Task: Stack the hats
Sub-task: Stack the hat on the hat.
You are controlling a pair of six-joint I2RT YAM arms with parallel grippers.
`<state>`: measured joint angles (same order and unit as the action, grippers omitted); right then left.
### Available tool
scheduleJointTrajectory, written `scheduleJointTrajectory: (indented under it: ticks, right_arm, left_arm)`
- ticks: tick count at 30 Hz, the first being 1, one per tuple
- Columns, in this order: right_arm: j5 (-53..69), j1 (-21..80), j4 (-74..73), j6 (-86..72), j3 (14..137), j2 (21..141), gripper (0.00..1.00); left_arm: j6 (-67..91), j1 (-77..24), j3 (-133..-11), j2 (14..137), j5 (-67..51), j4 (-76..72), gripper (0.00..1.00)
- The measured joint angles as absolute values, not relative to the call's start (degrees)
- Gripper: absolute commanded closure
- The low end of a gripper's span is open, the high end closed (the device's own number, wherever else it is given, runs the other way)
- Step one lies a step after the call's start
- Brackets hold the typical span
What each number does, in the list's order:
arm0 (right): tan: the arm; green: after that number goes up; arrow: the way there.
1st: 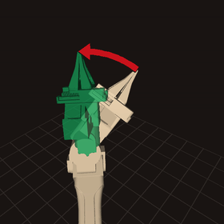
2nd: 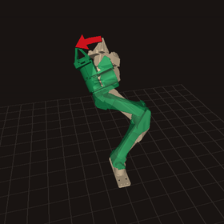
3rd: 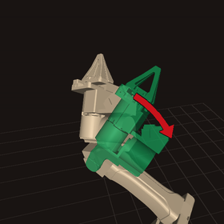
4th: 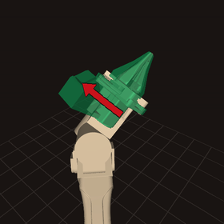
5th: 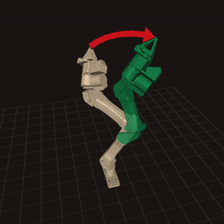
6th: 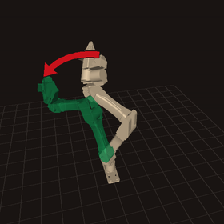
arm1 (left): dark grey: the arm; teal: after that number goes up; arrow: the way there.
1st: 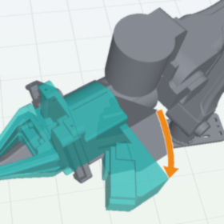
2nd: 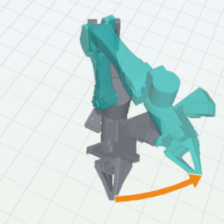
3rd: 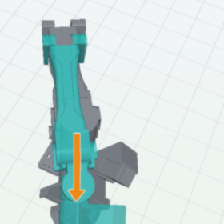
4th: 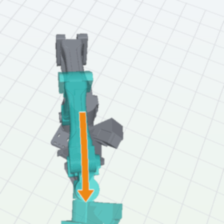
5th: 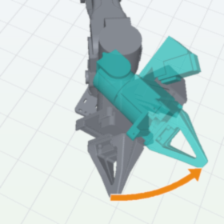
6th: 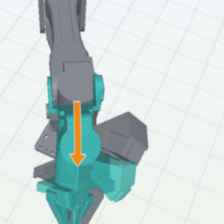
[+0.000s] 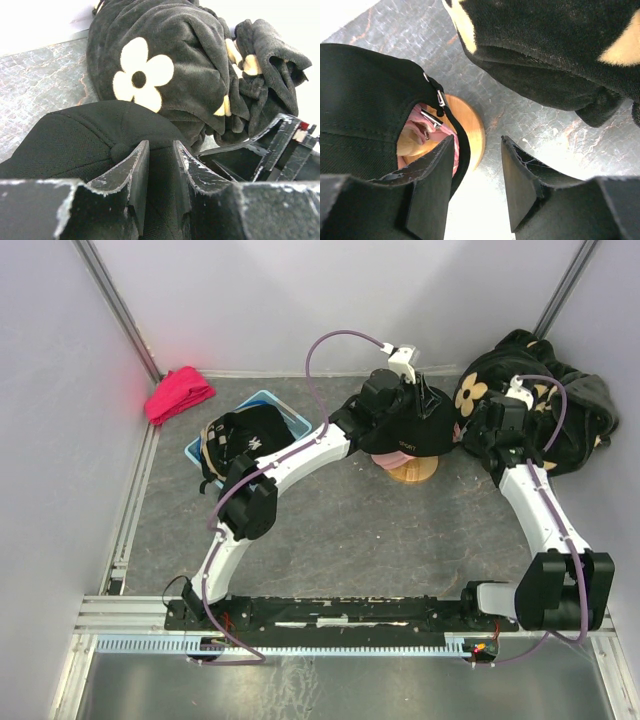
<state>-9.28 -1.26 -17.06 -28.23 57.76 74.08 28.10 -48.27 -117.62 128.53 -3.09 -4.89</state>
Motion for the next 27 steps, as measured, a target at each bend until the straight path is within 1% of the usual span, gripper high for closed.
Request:
scheduleJointTrajectory:
  ticks: [12,19,27]
  right_arm:
    - [-9.67,-1.41,-13.04,-32.08,56.25,70.06,0.48]
    - [-10.68,-1.63,-11.07,-33.41,54.5,64.9,0.48]
    - [-9.93,-1.63,-10.28,-34.35,54.52,64.86,0.48]
  left_arm:
    - [27.99,-48.25,-117.82,128.75,-3.05,-4.95,0.67]
    - [28.01,-48.25,-117.75,128.75,-3.09,-5.19,0.67]
    - [28.03,-48.27,-117.69,128.75,-3.11,-5.48,0.66]
